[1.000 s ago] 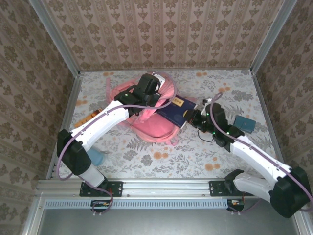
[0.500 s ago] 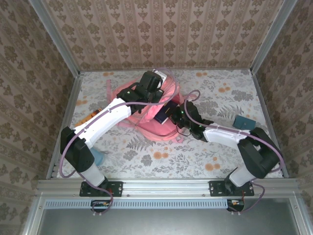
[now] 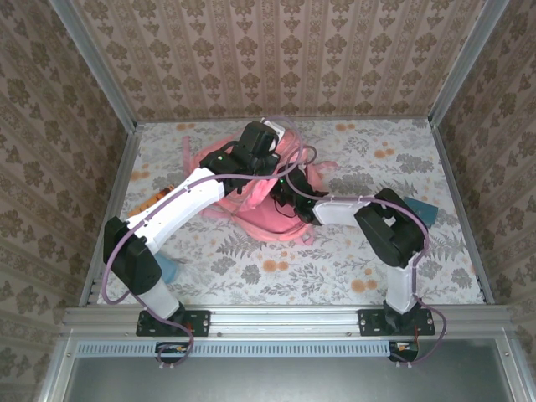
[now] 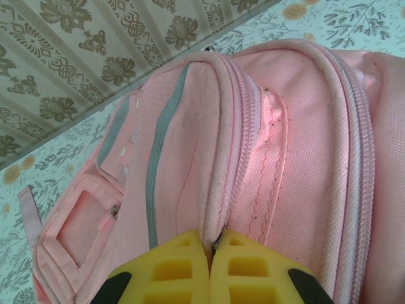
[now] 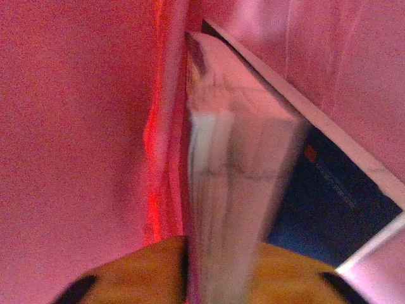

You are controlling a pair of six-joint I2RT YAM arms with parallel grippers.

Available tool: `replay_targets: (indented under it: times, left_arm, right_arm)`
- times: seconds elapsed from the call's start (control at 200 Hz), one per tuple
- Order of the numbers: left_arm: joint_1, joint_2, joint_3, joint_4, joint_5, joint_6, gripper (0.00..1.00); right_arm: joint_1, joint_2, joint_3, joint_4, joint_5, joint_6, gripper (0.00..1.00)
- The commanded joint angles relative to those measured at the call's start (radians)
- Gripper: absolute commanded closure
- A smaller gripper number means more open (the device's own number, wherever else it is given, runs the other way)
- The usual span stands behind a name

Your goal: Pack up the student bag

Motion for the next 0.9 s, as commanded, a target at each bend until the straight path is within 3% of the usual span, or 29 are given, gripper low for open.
replay_targets:
  times: [0.0, 0.09, 0.17, 0.345, 0.615, 0.895]
  left_arm:
    - [0.001, -0.034, 0.073, 0.102, -0.003, -0.034, 1.00]
    - [0.006, -0.033, 0.068, 0.101, -0.001, -0.043, 1.00]
    - [0.012, -0.034, 0.063, 0.105, 0.005, -0.049, 1.00]
    - [0.030, -0.032, 0.053, 0.116, 0.034, -0.067, 1.00]
    - [0.066, -0.018, 0.025, 0.116, 0.101, -0.090, 1.00]
    - [0.094, 0.071, 0.019, 0.123, 0.321, -0.065, 1.00]
  right_arm:
    - [0.008, 0.035, 0.063, 0.013, -0.072, 0.027, 0.63]
    - [0.011, -0.002, 0.043, -0.028, -0.078, 0.028, 0.47]
    - [0.009, -0.059, 0.001, -0.076, -0.064, 0.033, 0.41]
    - [0.002, -0.185, -0.116, -0.110, -0.063, 0.055, 0.41]
    - [0.002, -0.382, -0.266, -0.226, -0.073, 0.019, 0.48]
    - [-0.016, -0.740, -0.428, -0.588, 0.204, -0.093, 0.48]
